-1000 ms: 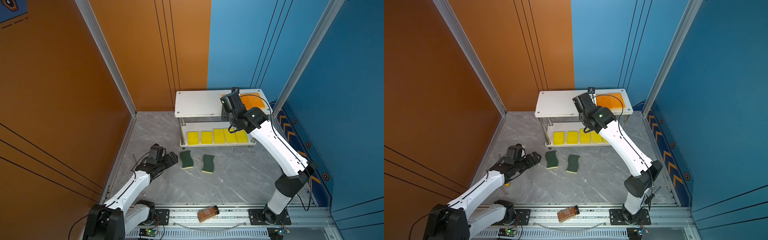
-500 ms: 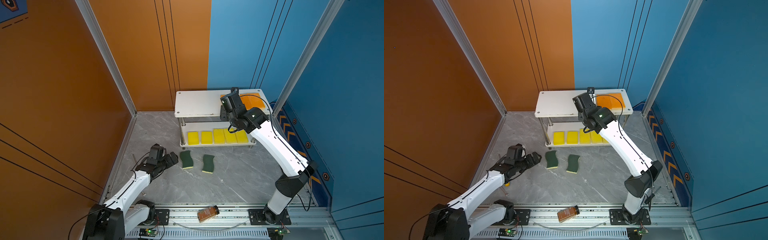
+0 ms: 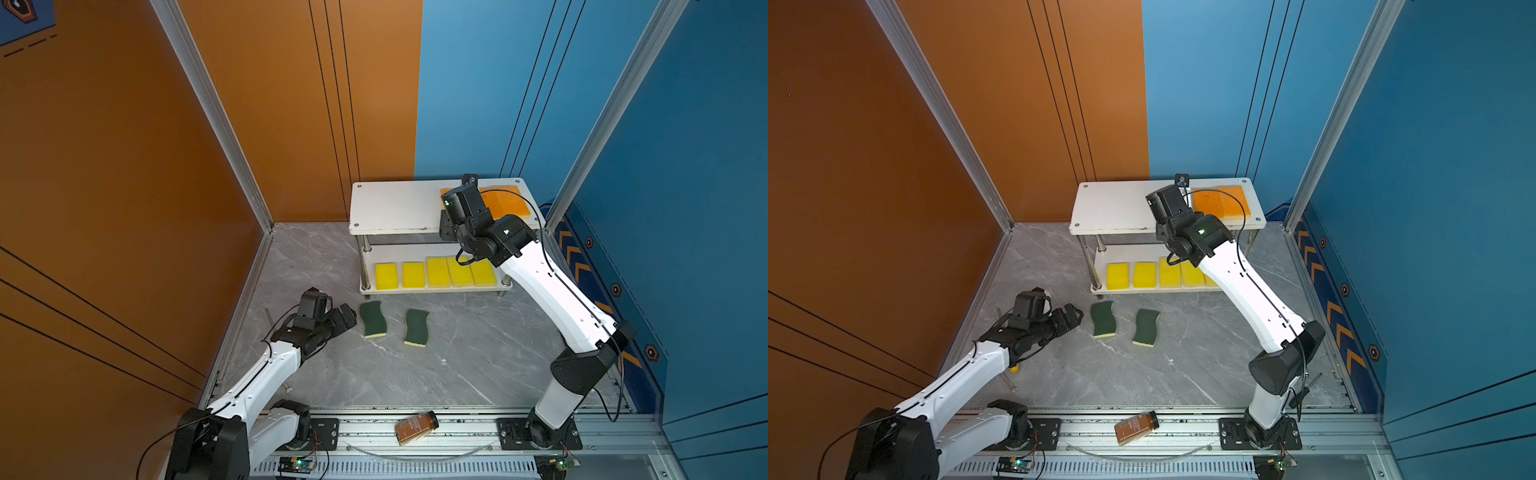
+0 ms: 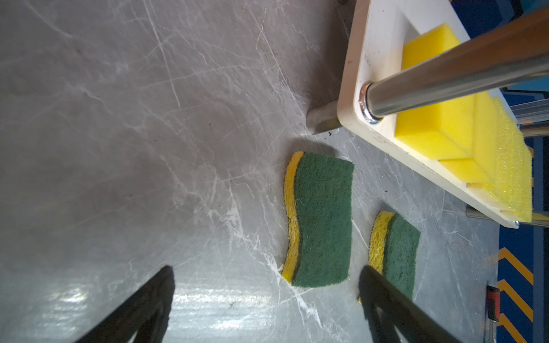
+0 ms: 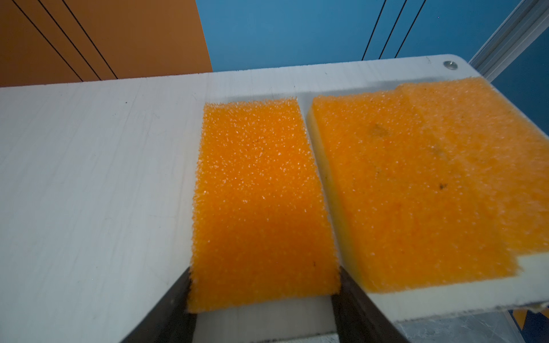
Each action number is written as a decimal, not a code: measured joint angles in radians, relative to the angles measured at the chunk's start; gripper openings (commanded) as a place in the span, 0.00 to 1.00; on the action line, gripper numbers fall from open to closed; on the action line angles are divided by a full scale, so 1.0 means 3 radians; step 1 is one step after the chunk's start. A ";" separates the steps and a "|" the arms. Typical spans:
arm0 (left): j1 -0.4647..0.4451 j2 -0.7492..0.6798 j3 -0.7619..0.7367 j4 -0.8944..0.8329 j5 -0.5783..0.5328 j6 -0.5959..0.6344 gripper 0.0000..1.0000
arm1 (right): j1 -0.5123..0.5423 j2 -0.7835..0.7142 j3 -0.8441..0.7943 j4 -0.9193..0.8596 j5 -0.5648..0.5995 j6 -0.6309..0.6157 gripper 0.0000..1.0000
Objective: Place and organize the cleaning sponges onto the shelf
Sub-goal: 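Open the right gripper and release the orange sponge on the shelf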
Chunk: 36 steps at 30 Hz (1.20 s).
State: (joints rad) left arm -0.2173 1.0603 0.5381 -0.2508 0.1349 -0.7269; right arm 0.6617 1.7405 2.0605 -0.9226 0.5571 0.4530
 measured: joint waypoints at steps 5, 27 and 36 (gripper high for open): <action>0.0000 0.0000 0.0000 0.0000 0.0000 0.0000 0.98 | 0.0000 -0.0001 0.0000 0.0000 0.0000 0.0000 0.70; 0.0000 0.0000 0.0000 0.0000 0.0000 0.0000 0.98 | 0.0071 -0.0065 -0.0047 -0.0010 0.0001 -0.0034 0.71; 0.0000 0.0000 0.0000 0.0000 0.0000 0.0000 0.98 | 0.0089 -0.0074 -0.0048 -0.0015 0.0003 -0.0036 0.72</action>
State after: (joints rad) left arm -0.2173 1.0603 0.5381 -0.2508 0.1349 -0.7269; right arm 0.6884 1.7184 2.0460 -0.9272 0.5579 0.4423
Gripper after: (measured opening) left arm 0.978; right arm 0.712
